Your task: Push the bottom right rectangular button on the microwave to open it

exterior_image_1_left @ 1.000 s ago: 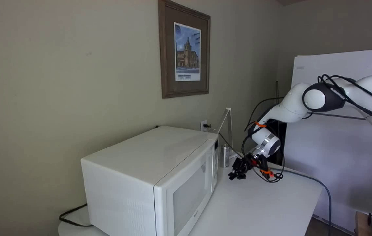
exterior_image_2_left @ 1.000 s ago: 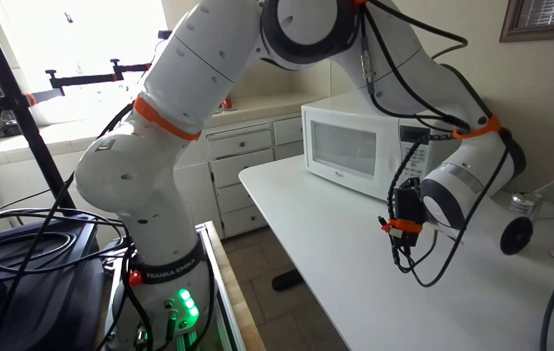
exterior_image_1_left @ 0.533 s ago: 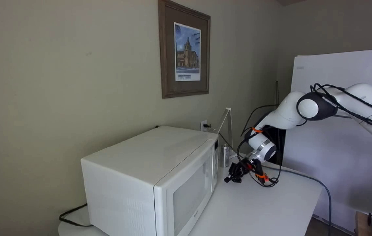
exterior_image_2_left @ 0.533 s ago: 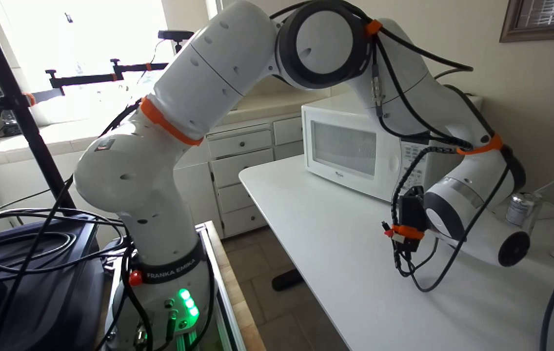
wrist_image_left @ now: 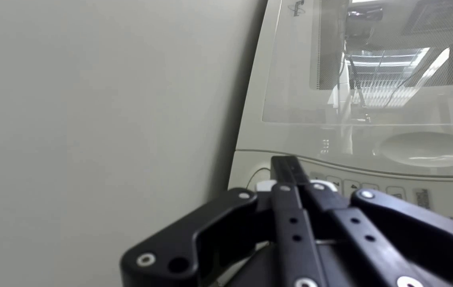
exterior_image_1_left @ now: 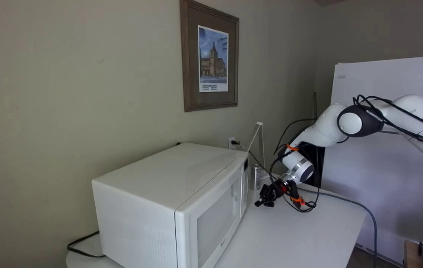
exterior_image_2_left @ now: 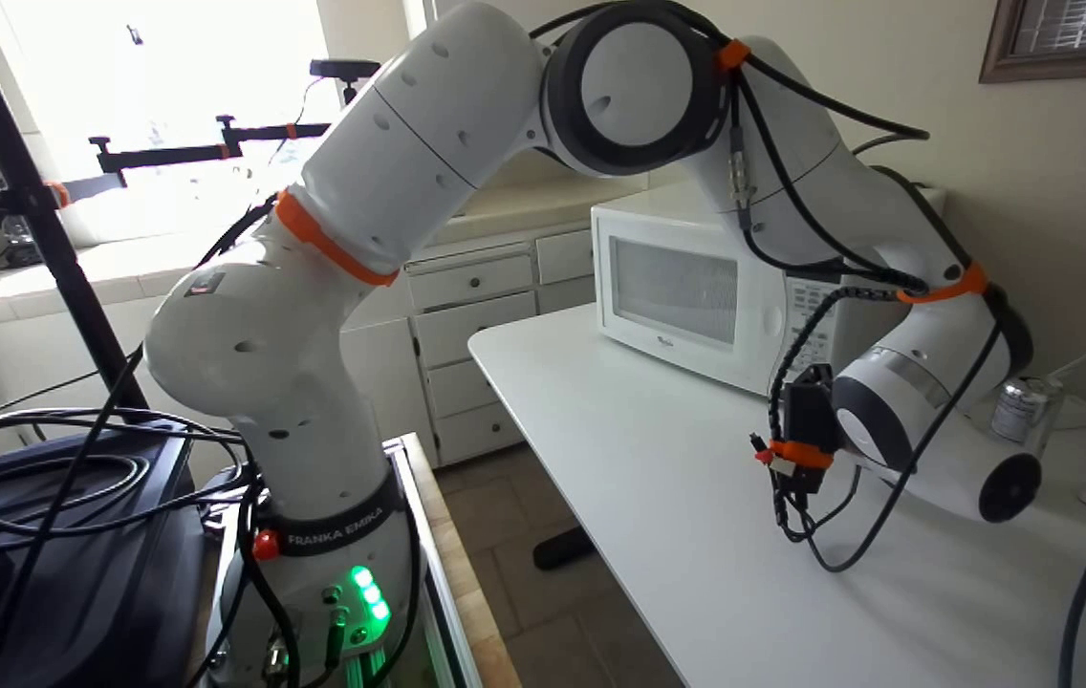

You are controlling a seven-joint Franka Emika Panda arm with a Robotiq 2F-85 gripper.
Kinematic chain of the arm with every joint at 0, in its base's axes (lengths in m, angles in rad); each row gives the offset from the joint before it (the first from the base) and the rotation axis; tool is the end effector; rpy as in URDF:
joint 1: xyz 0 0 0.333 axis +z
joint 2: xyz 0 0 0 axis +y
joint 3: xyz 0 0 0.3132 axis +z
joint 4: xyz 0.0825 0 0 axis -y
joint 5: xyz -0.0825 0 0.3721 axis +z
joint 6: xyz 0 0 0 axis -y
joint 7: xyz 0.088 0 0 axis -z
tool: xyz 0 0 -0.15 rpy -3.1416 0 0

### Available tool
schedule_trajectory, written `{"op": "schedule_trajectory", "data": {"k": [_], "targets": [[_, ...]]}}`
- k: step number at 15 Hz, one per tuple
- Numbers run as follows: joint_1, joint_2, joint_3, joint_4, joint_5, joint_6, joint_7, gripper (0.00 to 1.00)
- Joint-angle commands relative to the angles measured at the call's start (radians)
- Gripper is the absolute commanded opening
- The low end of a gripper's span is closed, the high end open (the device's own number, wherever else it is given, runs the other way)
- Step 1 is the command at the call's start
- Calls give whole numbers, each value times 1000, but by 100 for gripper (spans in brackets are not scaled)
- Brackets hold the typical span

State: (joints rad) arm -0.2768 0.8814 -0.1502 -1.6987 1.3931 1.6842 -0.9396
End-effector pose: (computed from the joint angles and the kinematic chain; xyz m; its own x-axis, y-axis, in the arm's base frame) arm 0.5968 -0.1163 0.0851 0.9521 -0.2978 -0.0699 -0.1538 -0.2685 -0.9509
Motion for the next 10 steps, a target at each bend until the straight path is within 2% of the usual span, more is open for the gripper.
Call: {"op": "schedule_trajectory", "data": {"k": [1, 10], "targets": [[-2, 35, 15, 36, 20, 19, 4, 0], [14, 87, 51, 90, 86, 100, 23, 0]]}}
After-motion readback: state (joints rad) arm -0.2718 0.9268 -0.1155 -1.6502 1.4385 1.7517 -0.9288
